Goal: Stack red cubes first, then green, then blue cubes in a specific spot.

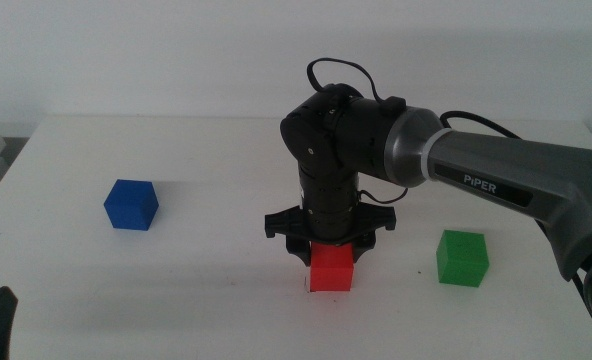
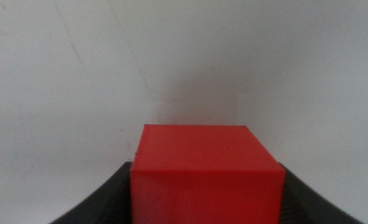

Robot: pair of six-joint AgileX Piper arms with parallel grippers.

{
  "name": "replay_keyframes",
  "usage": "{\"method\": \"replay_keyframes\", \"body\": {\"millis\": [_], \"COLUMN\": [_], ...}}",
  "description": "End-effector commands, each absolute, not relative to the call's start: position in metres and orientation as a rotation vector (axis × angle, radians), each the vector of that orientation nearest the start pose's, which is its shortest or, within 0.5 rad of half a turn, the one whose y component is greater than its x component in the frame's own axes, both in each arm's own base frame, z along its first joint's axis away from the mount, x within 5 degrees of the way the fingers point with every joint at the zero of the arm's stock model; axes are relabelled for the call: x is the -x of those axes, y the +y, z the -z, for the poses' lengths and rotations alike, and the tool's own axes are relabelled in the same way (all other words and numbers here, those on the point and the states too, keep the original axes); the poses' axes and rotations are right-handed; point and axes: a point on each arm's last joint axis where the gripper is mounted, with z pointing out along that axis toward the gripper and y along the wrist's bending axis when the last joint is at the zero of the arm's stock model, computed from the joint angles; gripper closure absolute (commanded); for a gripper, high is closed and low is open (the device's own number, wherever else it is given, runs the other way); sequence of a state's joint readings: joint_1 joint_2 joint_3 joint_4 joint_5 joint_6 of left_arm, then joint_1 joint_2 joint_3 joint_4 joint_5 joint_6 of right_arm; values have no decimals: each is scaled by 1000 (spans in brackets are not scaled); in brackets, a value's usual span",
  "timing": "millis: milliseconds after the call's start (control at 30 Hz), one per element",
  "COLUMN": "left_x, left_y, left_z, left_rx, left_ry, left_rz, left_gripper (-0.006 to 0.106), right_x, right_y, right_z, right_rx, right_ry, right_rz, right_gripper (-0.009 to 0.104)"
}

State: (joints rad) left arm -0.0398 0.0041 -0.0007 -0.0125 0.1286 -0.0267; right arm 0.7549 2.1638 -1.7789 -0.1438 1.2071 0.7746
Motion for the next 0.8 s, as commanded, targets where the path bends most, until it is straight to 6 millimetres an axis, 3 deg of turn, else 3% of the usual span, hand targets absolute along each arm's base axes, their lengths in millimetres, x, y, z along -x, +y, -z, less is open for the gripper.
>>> {"method": "replay_keyframes", "body": {"millis": [0,367,667,700,767], "left_x": [-56,-56,-56,-56,-56], "left_y": [-2,-2,-2,-2,-2], "left_z": [-203,-203,-203,-203,-203], "left_rx": [2,2,2,2,2], "left_ry": [1599,1599,1599,1599,1599], "left_rz": [62,62,62,62,62], "left_gripper": [10,10,10,10,10], "right_x": [-333,-337,-338,-338,-338], "right_y": [294,299,299,299,298], "right_z": [-196,-180,-179,-179,-181], "right_rx": [12,-5,-20,-21,-8], "right_ry": [2979,2966,2955,2956,2937], "right_rz": [73,74,79,78,86], "right_gripper": [93,93,93,37,20]}}
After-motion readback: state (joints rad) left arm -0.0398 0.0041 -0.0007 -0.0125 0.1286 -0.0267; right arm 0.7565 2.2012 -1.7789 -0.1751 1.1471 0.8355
